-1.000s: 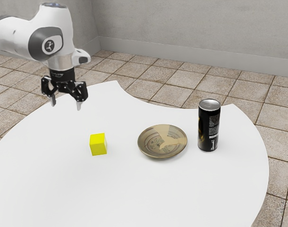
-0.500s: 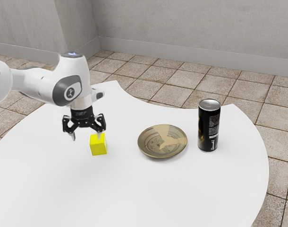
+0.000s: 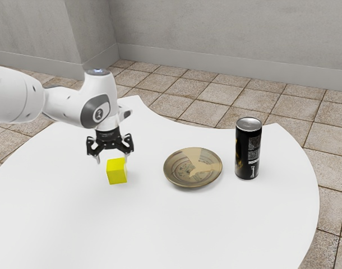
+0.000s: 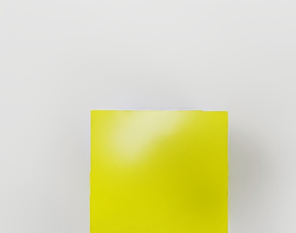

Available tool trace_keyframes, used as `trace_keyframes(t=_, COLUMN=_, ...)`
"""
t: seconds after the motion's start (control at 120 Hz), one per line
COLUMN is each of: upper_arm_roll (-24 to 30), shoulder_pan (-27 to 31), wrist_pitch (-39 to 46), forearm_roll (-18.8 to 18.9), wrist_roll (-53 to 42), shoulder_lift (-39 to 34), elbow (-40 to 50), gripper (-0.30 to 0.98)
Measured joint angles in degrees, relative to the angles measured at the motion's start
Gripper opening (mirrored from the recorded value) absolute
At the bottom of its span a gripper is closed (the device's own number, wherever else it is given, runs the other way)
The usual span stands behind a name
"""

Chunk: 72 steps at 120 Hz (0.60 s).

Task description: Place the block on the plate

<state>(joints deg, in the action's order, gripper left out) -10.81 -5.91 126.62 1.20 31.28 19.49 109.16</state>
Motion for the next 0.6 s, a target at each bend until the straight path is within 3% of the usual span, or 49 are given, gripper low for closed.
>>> trace_keyframes(t=0.6, upper_arm_roll=-0.03, shoulder_pan=0.92, wrist_pitch=1.67, forearm_roll=-2.38, wrist_roll=-5.51, shoulder_lift=7.13, elbow=-4.07, gripper=0.69)
